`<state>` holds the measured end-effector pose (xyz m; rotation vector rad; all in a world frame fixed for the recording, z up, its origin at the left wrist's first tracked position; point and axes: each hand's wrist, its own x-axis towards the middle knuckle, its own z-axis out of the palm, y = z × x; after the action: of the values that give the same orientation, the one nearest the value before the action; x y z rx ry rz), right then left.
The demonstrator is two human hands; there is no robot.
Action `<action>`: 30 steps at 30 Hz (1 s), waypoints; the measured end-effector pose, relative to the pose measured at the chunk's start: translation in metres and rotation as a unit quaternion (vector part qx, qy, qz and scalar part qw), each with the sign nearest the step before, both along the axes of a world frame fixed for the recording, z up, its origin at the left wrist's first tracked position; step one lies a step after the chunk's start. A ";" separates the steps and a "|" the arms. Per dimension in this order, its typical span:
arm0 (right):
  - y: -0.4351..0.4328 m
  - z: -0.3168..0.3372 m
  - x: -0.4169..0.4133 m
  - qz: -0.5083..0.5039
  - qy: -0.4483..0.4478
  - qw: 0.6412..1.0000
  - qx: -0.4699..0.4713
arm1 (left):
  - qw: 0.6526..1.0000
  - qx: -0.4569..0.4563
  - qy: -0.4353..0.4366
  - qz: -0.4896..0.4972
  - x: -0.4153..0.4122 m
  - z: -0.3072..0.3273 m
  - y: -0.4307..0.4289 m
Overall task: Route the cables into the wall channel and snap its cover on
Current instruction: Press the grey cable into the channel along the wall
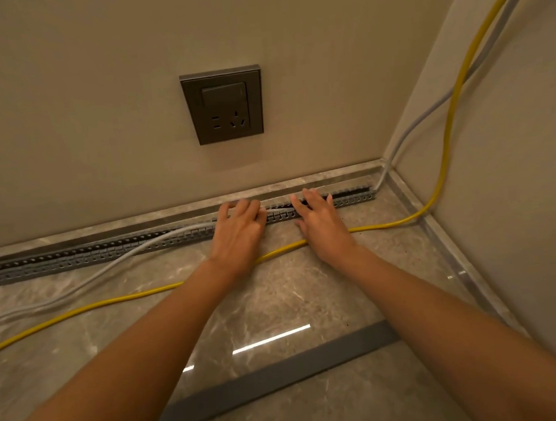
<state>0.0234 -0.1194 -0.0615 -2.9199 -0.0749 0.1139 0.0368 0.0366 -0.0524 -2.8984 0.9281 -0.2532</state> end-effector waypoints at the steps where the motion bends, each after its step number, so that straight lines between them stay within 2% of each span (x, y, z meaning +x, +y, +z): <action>1: 0.000 0.001 0.000 0.000 0.000 1.000 0.006 | 1.000 -0.001 -0.003 0.008 0.000 -0.001 -0.003; 4: -0.001 0.000 -0.001 0.003 -0.002 1.000 0.014 | 0.999 -0.008 -0.004 0.035 0.000 0.004 -0.009; 10: 0.004 0.004 -0.002 -0.013 -0.003 1.000 0.026 | 0.982 -0.038 0.154 0.104 -0.003 0.005 -0.010; 13: 0.007 0.006 -0.004 -0.018 -0.002 0.999 0.037 | 0.959 -0.171 0.191 0.119 0.002 0.014 -0.002; 16: 0.008 0.008 -0.006 -0.021 -0.013 0.998 0.053 | 0.934 -0.274 0.144 0.178 0.004 0.024 0.012; 18: 0.014 0.012 -0.008 -0.008 -0.017 0.998 0.062 | 0.932 -0.269 0.128 0.206 0.003 0.025 0.023; 25: 0.082 0.013 -0.011 0.100 -0.007 0.991 0.085 | 0.953 -0.128 0.102 0.256 -0.005 0.020 0.082; 30: 0.125 0.014 -0.010 0.113 -0.007 0.991 0.068 | 0.955 -0.131 0.084 0.252 -0.005 0.022 0.123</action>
<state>0.0134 0.0059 -0.0475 -2.7672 -0.3997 0.1181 0.0314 0.1592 -0.0309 -3.3103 0.1459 -0.0936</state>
